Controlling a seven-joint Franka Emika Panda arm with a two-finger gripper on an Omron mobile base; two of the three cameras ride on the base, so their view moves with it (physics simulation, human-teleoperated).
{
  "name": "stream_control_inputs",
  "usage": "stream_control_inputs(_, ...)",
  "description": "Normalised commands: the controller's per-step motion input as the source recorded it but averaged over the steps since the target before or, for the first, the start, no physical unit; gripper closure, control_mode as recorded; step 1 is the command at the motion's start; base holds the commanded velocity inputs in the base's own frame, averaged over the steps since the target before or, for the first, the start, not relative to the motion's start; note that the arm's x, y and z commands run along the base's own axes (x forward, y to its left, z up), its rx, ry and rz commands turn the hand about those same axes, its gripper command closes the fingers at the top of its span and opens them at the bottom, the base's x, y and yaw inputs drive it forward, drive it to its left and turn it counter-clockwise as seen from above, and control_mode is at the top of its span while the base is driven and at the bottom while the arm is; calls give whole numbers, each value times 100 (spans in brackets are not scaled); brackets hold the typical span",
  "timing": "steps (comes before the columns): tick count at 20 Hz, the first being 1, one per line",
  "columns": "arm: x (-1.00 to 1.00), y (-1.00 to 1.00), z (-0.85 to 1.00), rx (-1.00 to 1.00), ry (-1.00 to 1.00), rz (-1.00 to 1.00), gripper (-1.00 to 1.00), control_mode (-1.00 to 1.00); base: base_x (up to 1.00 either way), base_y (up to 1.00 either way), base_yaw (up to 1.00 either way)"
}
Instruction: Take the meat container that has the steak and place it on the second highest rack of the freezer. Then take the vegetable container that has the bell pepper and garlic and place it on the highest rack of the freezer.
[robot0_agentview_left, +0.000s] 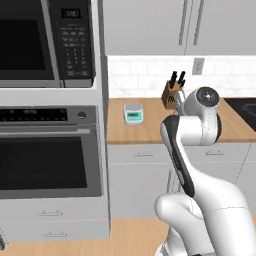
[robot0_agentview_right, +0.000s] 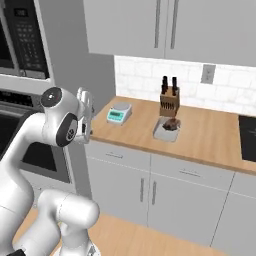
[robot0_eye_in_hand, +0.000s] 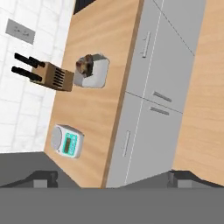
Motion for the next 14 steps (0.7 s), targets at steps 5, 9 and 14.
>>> stream_control_inputs(5,0,0,0,0,0,0,-100,100,43,-98,0)
stream_control_inputs(9,0,0,0,0,0,0,-100,100,63,-32,0)
stream_control_inputs(14,0,0,0,0,0,0,-100,100,63,0,0)
